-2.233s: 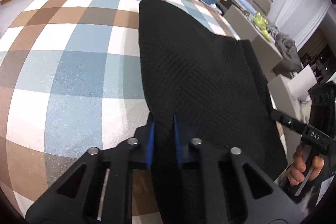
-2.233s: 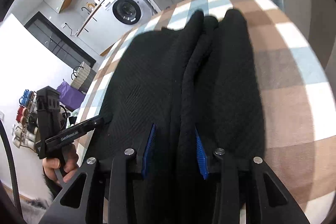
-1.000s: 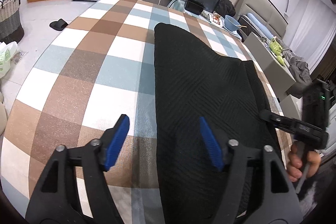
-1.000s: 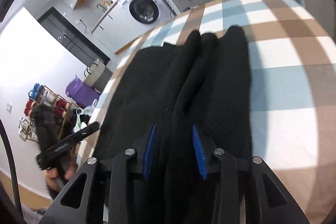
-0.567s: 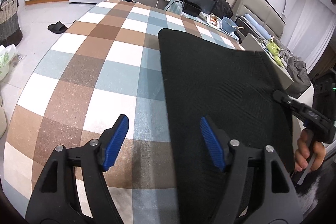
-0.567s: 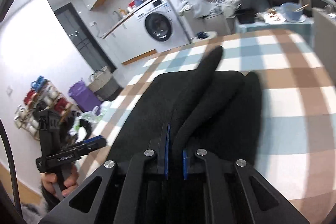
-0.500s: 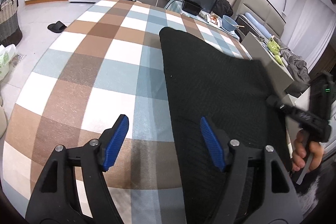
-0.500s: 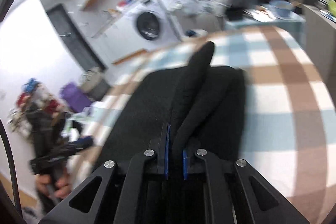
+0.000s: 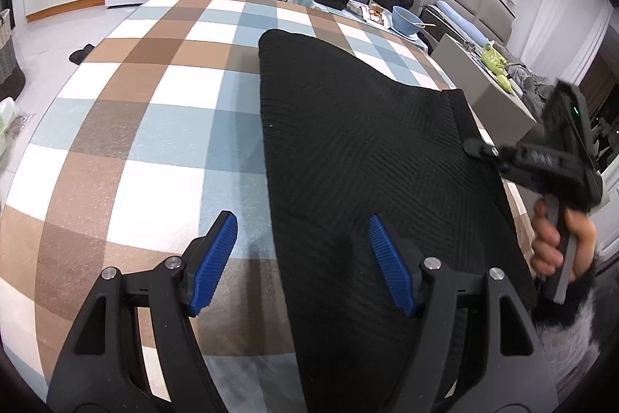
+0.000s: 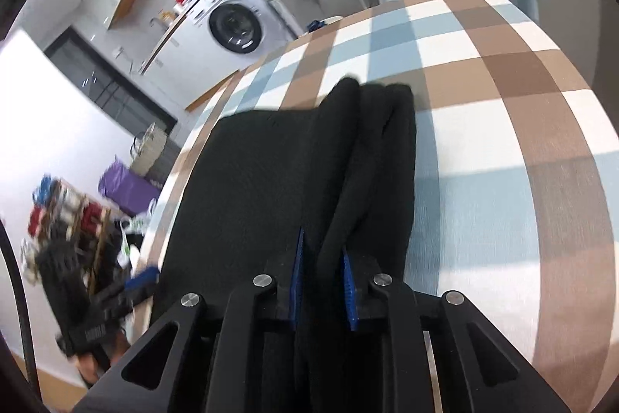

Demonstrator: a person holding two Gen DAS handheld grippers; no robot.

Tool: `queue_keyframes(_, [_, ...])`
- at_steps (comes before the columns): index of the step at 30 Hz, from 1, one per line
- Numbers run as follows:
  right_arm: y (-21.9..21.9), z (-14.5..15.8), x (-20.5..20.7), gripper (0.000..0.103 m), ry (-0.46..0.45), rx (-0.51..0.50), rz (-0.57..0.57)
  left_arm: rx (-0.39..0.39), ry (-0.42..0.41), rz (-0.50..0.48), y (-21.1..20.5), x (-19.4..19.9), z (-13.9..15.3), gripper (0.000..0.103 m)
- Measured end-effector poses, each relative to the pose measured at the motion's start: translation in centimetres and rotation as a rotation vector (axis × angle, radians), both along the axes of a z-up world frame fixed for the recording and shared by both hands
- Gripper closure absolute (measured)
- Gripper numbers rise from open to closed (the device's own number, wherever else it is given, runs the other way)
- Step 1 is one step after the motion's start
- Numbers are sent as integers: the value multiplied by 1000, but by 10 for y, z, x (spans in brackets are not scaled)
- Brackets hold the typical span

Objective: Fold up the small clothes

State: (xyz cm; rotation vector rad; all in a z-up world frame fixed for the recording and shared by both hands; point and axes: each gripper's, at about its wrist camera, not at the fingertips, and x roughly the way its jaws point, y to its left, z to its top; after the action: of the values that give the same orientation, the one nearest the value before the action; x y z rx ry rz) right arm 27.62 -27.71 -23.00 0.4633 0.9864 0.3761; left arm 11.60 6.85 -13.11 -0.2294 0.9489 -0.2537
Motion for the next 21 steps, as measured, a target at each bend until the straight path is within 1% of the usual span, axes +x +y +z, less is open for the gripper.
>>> queue_keyframes(1, [0, -1, 7, 85, 7, -2, -13, 10, 6, 2, -2, 1, 0, 35])
queue_keyframes(2, [1, 0, 12, 87, 6, -9, -20, 14, 8, 1, -2, 2, 0, 35])
queue_keyframes(3, [4, 4, 14, 91, -16, -20, -19, 16, 5, -3, -3, 2, 2, 35])
queue_keyframes(4, [8, 17, 10, 92, -98, -39, -8, 18, 1, -6, -4, 2, 2, 35])
queue_keyframes(5, [9, 26, 5, 93, -158, -43, 10, 21, -2, -8, -4, 2, 3, 34])
queue_keyframes(6, [10, 31, 0, 93, -181, -50, 13, 27, -3, -9, -4, 2, 3, 34])
queue_keyframes(7, [9, 32, 0, 93, -179, -65, -2, 31, 1, -7, -4, 4, 1, 35])
queue_keyframes(8, [8, 28, 3, 93, -158, -76, -11, 32, 6, -6, -4, 5, 0, 35])
queue_keyframes(9, [6, 21, 7, 92, -127, -92, -22, 30, 11, -5, -4, 5, -1, 35])
queue_keyframes(10, [3, 9, 13, 91, -68, -105, -36, 28, 17, -5, -5, 5, -1, 35])
queue_keyframes(11, [1, 1, 15, 91, -27, -93, -42, 27, 17, -6, -4, 4, -1, 34])
queue_keyframes(12, [-2, -3, 14, 88, -7, -52, -32, 26, 13, -11, -5, 1, 1, 35])
queue_keyframes(13, [-4, -3, 9, 87, -7, 5, -7, 26, 11, -15, -5, -2, 2, 35])
queue_keyframes(14, [-6, -2, 4, 83, -5, 54, 26, 28, 8, -19, -6, -4, 2, 35])
queue_keyframes(15, [-6, -2, -5, 80, -2, 80, 53, 32, 6, -22, -6, -7, 3, 35])
queue_keyframes(17, [-4, -3, -27, 76, -3, 100, 96, 35, 8, -37, -10, -14, 3, 34])
queue_keyframes(21, [2, -12, -66, 75, 12, 99, 122, 51, 19, -83, -18, -29, -4, 34])
